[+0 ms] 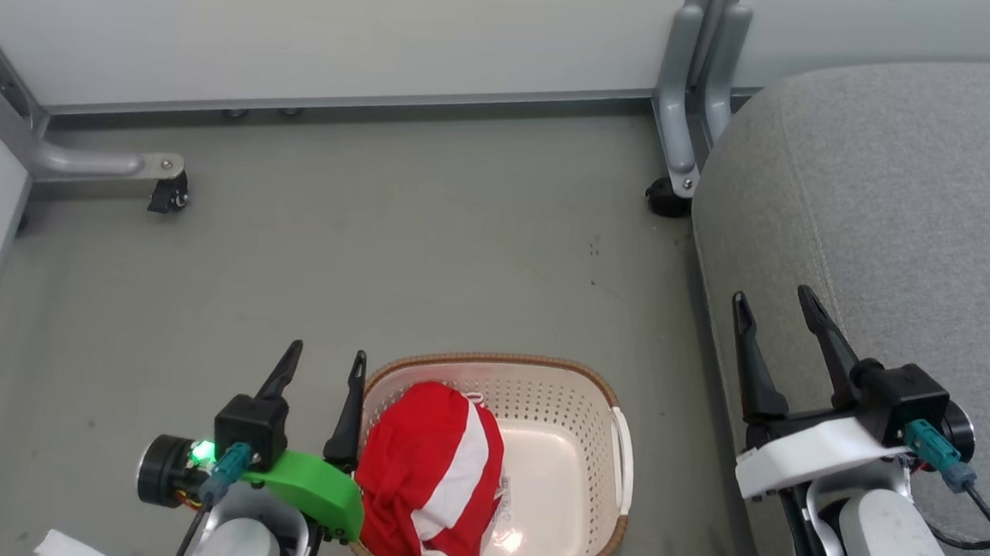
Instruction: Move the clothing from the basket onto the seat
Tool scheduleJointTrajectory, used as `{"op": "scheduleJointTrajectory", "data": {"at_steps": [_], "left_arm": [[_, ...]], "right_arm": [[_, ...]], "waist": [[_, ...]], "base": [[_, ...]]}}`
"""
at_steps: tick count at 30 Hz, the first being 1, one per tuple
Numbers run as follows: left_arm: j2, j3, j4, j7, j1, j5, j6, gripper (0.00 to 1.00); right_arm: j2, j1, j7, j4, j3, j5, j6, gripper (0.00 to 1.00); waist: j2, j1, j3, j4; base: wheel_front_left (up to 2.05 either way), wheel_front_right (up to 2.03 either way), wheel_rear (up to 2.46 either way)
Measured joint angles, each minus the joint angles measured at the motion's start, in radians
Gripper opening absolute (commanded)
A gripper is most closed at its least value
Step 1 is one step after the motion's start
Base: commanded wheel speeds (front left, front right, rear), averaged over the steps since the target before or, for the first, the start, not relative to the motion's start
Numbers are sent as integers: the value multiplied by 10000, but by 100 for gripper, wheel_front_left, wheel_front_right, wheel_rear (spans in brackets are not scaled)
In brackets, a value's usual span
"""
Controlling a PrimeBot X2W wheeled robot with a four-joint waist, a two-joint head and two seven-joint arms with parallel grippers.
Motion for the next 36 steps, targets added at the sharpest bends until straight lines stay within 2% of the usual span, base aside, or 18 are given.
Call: {"op": "scheduleJointTrajectory", "data": {"at_steps": [13, 21, 28, 36], "left_arm": [[-13, -3181, 3494, 48, -2842, -757, 495, 100], [-21, -4769, 5450, 965, -4679, -1034, 727, 100], [-23, -5507, 6307, 1448, -5586, -1432, 819, 100], [-21, -5891, 6899, 1825, -6263, -1956, 999, 100]], "right_arm": [[-372, -1425, 4, -880, 336, 355, 0, 100], [-445, -2226, -92, -1400, 514, 502, 0, 100], [-339, -2653, -136, -1668, 585, 625, 0, 100], [-222, -3062, -176, -1749, 715, 771, 0, 100]], "waist": [[0, 0, 2119, -476], [0, 0, 3792, -834], [0, 1, 5249, -1151], [0, 2, 6673, -1545]], "base": [[0, 0, 0], [0, 0, 0], [0, 0, 0], [0, 0, 0]]}}
